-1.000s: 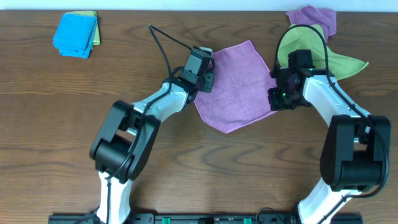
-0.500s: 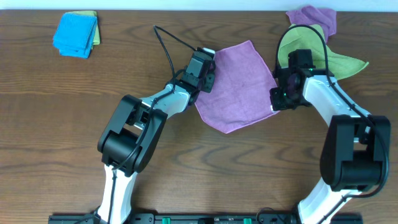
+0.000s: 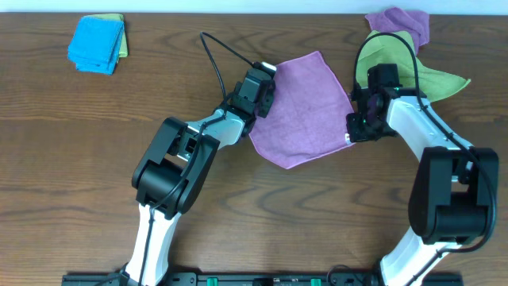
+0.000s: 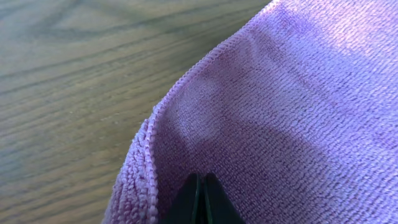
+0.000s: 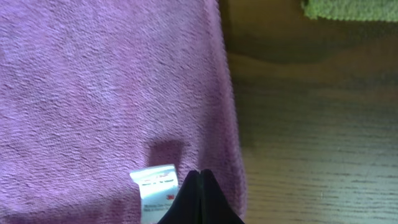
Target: Fold the cloth
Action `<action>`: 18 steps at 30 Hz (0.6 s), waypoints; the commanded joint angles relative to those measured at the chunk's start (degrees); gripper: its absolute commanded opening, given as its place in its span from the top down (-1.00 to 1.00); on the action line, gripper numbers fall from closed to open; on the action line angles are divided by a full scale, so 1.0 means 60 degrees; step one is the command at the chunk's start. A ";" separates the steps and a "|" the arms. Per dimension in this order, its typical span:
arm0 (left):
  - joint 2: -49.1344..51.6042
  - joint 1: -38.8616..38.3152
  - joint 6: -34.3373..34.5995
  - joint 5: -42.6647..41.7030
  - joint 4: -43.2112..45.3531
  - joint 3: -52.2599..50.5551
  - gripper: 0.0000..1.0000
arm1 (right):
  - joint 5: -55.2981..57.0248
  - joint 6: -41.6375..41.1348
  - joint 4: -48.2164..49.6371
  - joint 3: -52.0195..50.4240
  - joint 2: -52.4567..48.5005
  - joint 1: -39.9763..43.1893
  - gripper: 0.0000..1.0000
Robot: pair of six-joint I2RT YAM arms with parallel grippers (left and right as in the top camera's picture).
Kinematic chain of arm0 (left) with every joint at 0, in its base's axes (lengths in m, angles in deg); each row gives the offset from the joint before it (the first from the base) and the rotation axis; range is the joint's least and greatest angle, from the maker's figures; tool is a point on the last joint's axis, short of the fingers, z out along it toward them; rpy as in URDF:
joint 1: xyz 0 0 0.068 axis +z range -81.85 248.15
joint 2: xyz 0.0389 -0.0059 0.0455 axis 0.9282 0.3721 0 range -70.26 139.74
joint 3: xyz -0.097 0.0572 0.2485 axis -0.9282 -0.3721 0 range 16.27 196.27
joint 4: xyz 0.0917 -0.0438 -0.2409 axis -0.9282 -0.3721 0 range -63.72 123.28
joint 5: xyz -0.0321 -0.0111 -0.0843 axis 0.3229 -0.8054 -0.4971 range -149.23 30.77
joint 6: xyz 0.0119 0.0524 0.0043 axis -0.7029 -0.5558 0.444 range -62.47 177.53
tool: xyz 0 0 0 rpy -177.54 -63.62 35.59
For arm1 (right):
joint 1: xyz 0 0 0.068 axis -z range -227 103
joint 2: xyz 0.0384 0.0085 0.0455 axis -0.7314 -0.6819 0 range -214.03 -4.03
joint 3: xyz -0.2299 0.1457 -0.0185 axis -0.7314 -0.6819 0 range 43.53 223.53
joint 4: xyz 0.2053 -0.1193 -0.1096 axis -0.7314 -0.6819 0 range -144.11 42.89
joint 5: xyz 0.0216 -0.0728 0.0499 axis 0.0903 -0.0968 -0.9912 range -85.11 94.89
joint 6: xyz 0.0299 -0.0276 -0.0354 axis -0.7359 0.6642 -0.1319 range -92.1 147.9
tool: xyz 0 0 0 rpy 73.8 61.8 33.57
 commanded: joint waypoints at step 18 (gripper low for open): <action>0.0266 0.0517 -0.0532 0.0321 0.0178 0.0146 0.89 | -0.0197 -0.1155 0.0747 -0.1523 0.0233 -0.0448 0.97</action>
